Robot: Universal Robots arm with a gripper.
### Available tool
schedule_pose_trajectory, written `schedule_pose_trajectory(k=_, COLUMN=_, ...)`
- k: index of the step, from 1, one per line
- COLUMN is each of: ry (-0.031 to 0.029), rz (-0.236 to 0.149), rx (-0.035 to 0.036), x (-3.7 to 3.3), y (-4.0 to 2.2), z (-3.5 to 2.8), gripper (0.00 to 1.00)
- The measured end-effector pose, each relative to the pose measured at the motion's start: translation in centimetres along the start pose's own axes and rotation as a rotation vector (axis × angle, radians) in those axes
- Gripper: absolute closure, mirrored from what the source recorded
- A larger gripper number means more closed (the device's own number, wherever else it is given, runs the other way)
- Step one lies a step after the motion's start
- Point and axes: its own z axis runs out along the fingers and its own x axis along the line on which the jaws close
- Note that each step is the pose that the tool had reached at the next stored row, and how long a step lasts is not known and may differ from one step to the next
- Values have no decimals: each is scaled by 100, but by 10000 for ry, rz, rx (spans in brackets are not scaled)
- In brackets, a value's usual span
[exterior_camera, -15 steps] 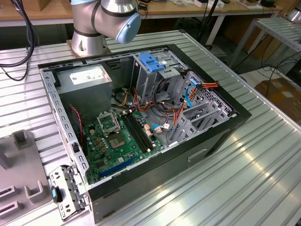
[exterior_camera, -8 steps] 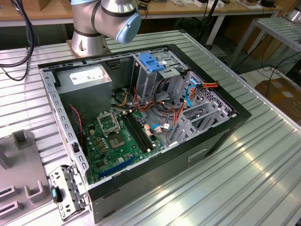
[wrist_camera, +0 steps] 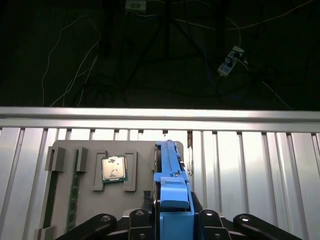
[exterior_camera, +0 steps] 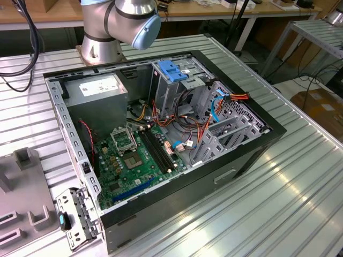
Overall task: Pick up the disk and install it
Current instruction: 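Pick up the disk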
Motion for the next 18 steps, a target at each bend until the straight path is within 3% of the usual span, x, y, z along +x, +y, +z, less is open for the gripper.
schedule_pose_trajectory(k=13, ry=0, rz=-1, rx=-6, x=20, y=139, z=-433, gripper=63)
schedule_pose_trajectory(k=15, ry=1, rz=-1, rx=-7, x=22, y=154, z=-479, gripper=63)
schedule_pose_trajectory(k=18, ry=-2, rz=-2, rx=-2, x=23, y=160, z=-498, gripper=63)
